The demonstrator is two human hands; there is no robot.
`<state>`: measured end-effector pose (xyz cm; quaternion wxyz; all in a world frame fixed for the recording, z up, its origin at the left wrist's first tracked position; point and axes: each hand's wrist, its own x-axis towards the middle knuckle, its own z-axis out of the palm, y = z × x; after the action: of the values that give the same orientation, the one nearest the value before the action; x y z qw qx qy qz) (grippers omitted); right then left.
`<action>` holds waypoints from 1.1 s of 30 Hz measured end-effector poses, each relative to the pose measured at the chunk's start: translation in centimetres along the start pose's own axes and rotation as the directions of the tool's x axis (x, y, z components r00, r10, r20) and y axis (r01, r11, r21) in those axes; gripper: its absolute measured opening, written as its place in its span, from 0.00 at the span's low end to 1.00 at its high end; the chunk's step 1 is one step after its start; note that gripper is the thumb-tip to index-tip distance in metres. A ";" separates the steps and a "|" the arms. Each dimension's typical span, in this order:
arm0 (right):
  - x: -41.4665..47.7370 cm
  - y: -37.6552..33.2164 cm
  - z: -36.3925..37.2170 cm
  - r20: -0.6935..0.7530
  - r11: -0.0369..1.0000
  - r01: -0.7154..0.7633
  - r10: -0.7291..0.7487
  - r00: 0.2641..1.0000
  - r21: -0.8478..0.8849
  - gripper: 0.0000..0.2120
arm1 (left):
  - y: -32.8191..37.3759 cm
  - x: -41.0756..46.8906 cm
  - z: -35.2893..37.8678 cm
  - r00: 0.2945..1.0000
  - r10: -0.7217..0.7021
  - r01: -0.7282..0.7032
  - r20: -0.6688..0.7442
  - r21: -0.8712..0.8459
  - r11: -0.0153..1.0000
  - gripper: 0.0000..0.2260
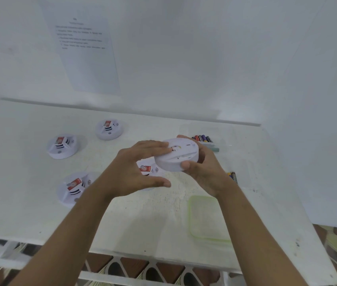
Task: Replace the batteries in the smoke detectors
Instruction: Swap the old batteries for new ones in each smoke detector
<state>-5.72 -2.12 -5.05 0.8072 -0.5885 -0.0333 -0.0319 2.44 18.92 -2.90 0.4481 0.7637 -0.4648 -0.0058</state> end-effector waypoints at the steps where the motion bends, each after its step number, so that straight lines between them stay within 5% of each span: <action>1: -0.1 0.0 0.1 -0.011 0.999 -0.022 0.022 1.000 0.047 0.48 | -0.2 -0.2 0.2 1.000 -0.006 0.006 -0.022 -0.014 1.000 0.26; 5: -0.4 0.0 0.9 -0.032 0.997 -0.070 0.072 0.997 0.039 0.35 | -0.6 -0.3 0.9 0.971 -0.144 0.123 -0.191 -0.121 0.985 0.17; 9: -0.4 -0.4 2.2 -0.086 0.971 -0.054 0.035 0.996 -0.234 0.21 | -0.6 -0.1 1.7 0.871 -0.335 0.243 -0.361 -0.277 0.930 0.15; 14: 0.2 0.2 3.2 -0.188 0.908 -0.019 -0.066 0.980 -0.419 0.22 | -0.5 -0.7 1.7 0.889 -0.419 0.300 -0.182 -0.459 0.836 0.19; 17: 0.4 0.4 3.3 -0.213 0.908 0.012 -0.111 0.971 -0.419 0.18 | -0.1 -1.2 1.7 0.926 -0.369 0.298 -0.078 -0.451 0.841 0.33; 33: -0.1 1.6 4.6 -0.184 0.952 0.036 -0.096 0.978 -0.305 0.24 | 0.0 -1.5 2.0 0.904 -0.394 0.278 -0.165 -0.474 0.836 0.34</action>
<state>-5.73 2.72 -5.18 0.7061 -0.6968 0.0321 -0.1216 0.73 18.63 -4.74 0.6564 0.7070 -0.2470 -0.0910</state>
